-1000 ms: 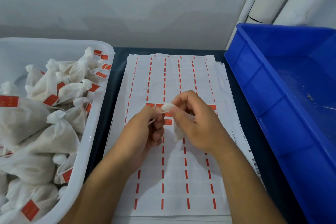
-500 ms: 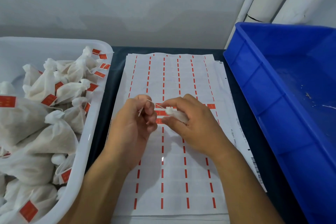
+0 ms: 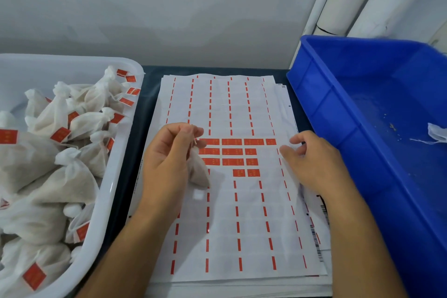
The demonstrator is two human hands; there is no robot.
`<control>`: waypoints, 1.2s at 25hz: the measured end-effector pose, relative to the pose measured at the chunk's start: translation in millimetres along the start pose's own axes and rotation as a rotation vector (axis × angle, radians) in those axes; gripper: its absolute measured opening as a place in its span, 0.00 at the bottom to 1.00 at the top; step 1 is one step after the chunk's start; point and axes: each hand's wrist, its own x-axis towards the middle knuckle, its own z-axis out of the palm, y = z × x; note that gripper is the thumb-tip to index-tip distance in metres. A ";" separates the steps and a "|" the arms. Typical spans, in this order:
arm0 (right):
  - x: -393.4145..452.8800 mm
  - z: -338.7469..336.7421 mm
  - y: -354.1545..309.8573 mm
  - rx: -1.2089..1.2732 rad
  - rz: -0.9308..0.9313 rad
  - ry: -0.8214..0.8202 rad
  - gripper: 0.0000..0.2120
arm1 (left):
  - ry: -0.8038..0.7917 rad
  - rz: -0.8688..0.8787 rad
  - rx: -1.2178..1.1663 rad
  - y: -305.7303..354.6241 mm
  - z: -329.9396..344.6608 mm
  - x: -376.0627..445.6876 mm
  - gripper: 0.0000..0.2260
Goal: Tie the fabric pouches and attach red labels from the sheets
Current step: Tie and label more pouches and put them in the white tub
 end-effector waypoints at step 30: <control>-21.4 20.7 -6.5 1.050 0.030 -0.598 0.15 | -0.401 0.330 0.989 -33.5 9.6 -15.8 0.26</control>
